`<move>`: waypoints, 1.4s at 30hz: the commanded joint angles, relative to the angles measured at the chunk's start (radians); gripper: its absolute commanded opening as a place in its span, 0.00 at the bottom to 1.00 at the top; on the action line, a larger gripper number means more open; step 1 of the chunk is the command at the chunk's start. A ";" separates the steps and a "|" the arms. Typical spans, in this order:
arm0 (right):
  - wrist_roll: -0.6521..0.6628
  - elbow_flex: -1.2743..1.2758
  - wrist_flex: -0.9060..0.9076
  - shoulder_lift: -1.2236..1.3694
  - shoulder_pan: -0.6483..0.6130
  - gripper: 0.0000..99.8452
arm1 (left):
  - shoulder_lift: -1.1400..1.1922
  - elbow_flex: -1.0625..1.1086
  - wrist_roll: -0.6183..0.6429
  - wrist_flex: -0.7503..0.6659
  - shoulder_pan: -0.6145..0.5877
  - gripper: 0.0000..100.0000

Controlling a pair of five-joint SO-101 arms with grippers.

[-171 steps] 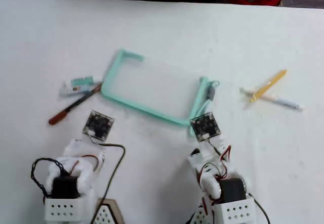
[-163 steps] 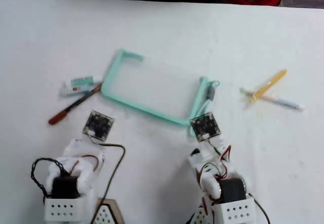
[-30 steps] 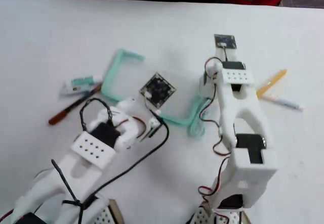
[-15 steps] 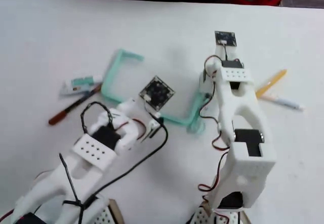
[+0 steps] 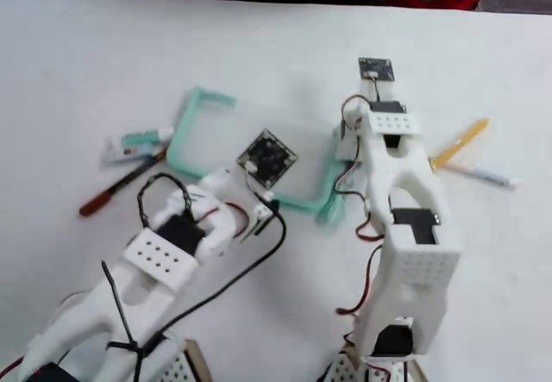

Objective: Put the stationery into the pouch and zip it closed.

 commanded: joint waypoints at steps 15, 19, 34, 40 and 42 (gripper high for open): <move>0.212 -0.405 0.427 -0.328 0.045 0.02 | -0.005 -0.012 0.011 -0.017 0.002 0.18; 0.278 -0.528 0.501 -0.498 0.042 0.02 | -0.008 -0.014 0.011 -0.015 0.002 0.18; 0.586 -0.850 0.670 -0.771 -0.163 0.02 | -0.621 -0.333 0.005 0.376 -0.050 0.26; 0.591 -0.827 0.714 -0.803 -0.257 0.02 | -0.642 -0.311 0.003 0.388 -0.191 0.26; 0.591 -0.802 0.714 -0.825 -0.308 0.02 | -0.642 -0.307 -0.003 0.387 -0.225 0.26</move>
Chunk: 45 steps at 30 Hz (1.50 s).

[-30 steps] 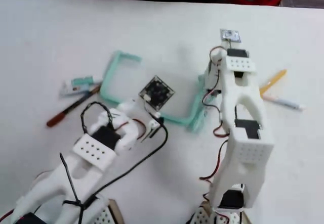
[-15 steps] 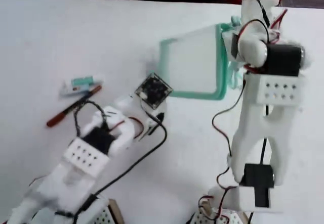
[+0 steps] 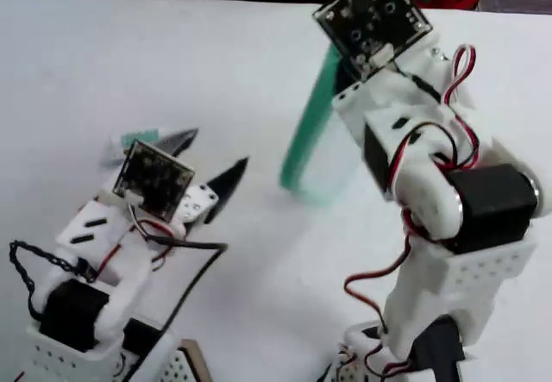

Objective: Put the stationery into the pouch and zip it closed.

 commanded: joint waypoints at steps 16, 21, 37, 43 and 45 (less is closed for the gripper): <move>-0.212 0.141 -0.048 -0.036 -0.104 0.02 | -0.361 0.000 0.058 0.132 -0.062 0.26; -0.095 0.149 -0.036 -0.062 -0.251 0.02 | -0.366 0.157 0.058 -0.029 -0.062 0.26; -0.048 0.193 0.004 -0.062 -0.469 0.02 | -0.265 0.196 0.068 -0.141 0.076 0.26; -0.040 0.235 0.005 -0.096 -0.476 0.02 | -0.262 0.224 0.063 -0.219 -0.005 0.26; -0.040 0.288 0.004 -0.108 -0.489 0.02 | -0.262 0.242 0.058 -0.255 -0.022 0.26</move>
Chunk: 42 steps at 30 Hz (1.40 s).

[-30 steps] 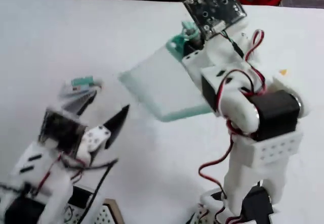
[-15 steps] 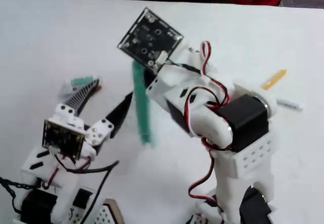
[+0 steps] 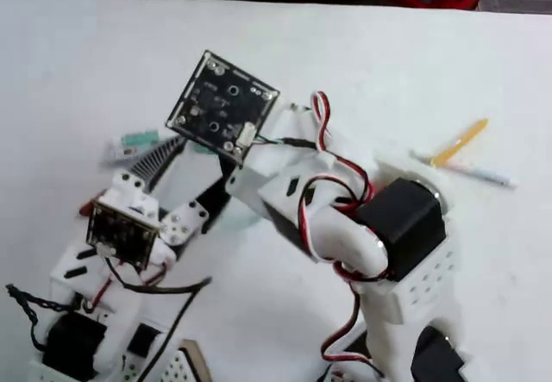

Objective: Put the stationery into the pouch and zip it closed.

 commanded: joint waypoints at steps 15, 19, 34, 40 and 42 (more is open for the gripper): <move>0.089 0.143 -0.007 -0.079 -0.035 0.02 | 0.013 0.141 -0.051 -0.017 -0.025 0.32; 0.089 0.147 -0.041 -0.079 0.059 0.02 | 0.013 0.141 -0.049 0.038 -0.027 0.32; 0.080 0.364 -0.165 -0.088 0.096 0.02 | 0.013 0.089 -0.048 0.037 0.173 0.06; 0.078 0.365 -0.174 -0.090 0.119 0.02 | 0.013 0.104 -0.048 0.038 0.216 0.03; 0.078 0.365 -0.200 -0.090 0.150 0.02 | 0.013 0.127 -0.048 0.038 0.216 0.03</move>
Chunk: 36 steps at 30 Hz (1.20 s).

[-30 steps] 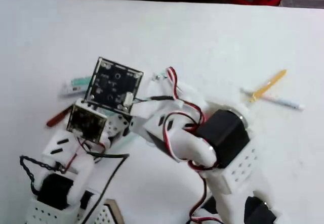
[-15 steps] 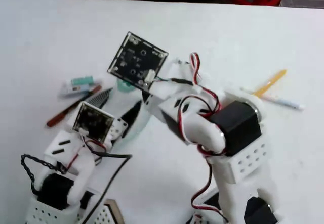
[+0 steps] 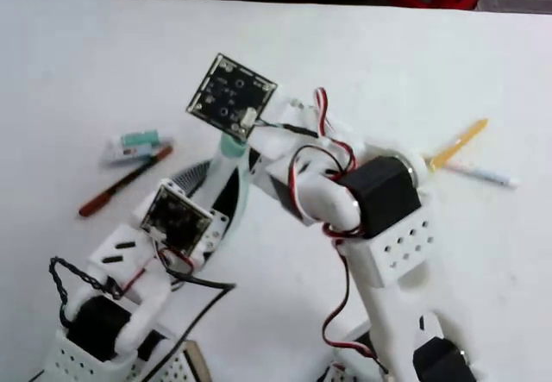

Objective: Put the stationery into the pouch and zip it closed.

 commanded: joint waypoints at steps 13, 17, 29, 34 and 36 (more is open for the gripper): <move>-0.066 0.058 -0.222 -0.013 0.351 0.02 | -0.004 0.092 -0.014 -0.012 0.048 0.03; -0.066 0.157 -0.286 -0.012 0.349 0.02 | -0.004 0.094 -0.012 -0.005 0.048 0.03; -0.066 0.453 -0.544 -0.018 0.429 0.02 | -0.004 0.120 -0.012 -0.026 -0.021 0.02; -0.066 0.450 -0.547 -0.010 0.435 0.02 | -0.004 0.120 -0.012 -0.026 -0.019 0.02; -0.066 0.457 -0.547 -0.010 0.437 0.02 | -0.004 0.120 -0.012 -0.026 -0.021 0.02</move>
